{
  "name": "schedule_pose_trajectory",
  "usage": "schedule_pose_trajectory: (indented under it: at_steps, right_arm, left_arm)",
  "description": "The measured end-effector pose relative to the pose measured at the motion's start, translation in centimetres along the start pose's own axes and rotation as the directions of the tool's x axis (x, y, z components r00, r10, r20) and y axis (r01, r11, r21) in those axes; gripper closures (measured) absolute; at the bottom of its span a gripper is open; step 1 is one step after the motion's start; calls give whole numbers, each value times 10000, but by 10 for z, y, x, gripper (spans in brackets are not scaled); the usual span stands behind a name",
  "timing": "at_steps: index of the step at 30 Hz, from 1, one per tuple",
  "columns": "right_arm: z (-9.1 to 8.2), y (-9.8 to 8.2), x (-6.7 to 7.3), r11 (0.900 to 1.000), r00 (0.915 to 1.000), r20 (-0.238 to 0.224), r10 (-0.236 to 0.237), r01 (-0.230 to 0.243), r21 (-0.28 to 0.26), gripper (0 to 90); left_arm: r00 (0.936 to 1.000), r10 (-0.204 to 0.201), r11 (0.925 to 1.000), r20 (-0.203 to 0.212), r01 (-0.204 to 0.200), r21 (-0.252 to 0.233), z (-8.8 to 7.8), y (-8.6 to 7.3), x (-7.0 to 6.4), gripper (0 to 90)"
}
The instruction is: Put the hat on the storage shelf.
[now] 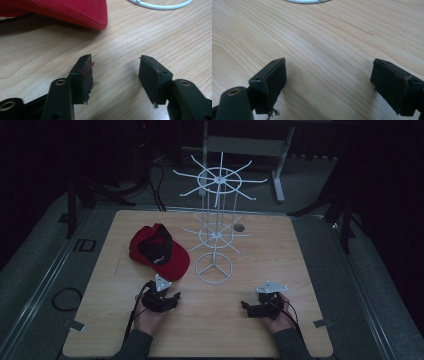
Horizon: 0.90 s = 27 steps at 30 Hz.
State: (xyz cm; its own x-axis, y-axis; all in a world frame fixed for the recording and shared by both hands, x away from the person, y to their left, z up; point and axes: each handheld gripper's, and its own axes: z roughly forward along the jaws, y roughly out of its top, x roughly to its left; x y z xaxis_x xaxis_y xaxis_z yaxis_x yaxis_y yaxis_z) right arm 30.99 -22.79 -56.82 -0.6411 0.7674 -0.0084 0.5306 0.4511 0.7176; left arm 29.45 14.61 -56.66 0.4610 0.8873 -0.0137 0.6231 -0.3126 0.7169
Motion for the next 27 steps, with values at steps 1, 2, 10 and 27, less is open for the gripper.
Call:
schedule_pose_trajectory:
  at_steps: [1, 2, 10, 27]
  right_arm:
    - [0, 0, 0, 10000, 10000, 1, -2, 2, 0, 131]
    - [0, 0, 0, 10000, 10000, 4, -4, 4, 4, 131]
    - [0, 0, 0, 10000, 10000, 1, -2, 2, 2, 131]
    - [0, 0, 0, 10000, 10000, 1, -1, 1, 5, 131]
  left_arm:
    - [10000, -35, 10000, 25, 35, -15, 0, 0, 1, 469]
    - [9999, -109, 9999, 47, 110, -25, 0, 0, 1, 475]
    - [9999, -141, 9992, -13, 140, -386, -4, 0, -1, 516]
    - [9978, -155, 9978, 646, 196, -628, -5, 20, 6, 689]
